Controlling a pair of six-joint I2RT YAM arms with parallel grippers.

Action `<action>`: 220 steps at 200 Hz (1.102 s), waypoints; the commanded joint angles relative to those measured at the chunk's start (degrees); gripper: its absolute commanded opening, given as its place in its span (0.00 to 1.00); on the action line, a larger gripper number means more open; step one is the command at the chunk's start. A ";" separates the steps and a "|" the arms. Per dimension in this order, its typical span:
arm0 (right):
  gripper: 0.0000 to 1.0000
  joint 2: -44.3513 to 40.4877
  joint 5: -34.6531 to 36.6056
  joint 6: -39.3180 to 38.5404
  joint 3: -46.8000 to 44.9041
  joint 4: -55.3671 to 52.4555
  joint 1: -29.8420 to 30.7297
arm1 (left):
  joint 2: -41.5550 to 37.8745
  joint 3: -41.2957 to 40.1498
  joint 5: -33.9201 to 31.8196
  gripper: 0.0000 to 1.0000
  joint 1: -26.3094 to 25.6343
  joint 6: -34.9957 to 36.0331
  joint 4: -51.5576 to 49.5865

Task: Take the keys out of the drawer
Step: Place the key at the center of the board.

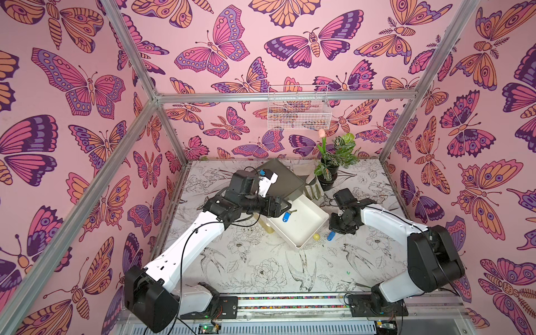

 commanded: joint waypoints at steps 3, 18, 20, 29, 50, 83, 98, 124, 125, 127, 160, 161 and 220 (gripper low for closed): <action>0.00 0.64 -0.13 -1.37 1.70 0.18 -1.11 | -1.43 -0.67 -0.36 0.82 -0.02 1.39 -1.15; 0.00 0.68 -0.21 -1.70 1.90 0.20 -1.55 | -1.29 -0.63 -0.31 0.82 0.05 1.47 -1.11; 0.00 0.65 -0.16 -1.80 1.95 0.26 -1.65 | -1.29 -0.69 -0.27 0.82 0.07 1.49 -1.11; 0.01 2.28 -0.09 -1.81 2.06 0.35 -1.90 | -1.21 -0.64 -0.25 0.82 0.07 1.49 -1.14; 0.05 2.43 0.11 -2.16 2.25 0.45 -2.44 | -1.12 -0.70 -0.27 0.82 0.15 1.55 -1.14; 0.18 2.24 -0.19 -2.52 2.26 0.41 -2.90 | -1.03 -0.68 -0.24 0.82 0.25 1.56 -1.11; 0.23 1.79 -0.23 -2.40 1.92 0.50 -2.88 | -0.94 -0.66 -0.25 0.82 0.25 1.58 -1.13; 0.27 -1.02 0.12 -1.98 1.72 0.41 -2.84 | -1.02 -0.76 -0.15 0.82 0.33 1.55 -1.05; 0.27 -1.11 0.17 -1.99 1.73 0.30 -2.83 | -0.98 -0.78 -0.19 0.82 0.33 1.56 -1.08; 0.27 -1.46 0.21 -1.93 1.73 0.16 -2.86 | -1.02 -0.83 -0.22 0.82 0.33 1.51 -1.11; 0.28 -5.16 0.90 -1.35 2.33 -1.55 -2.86 | -1.27 -0.91 -0.41 0.82 0.49 1.62 -1.11; 0.28 -5.34 0.91 -1.34 2.40 -1.63 -2.84 | -1.28 -0.89 -0.41 0.82 0.50 1.60 -1.07; 0.32 -5.93 -1.03 -1.07 1.30 -2.13 -2.87 | -2.48 -1.67 -0.89 0.82 0.68 1.14 -1.11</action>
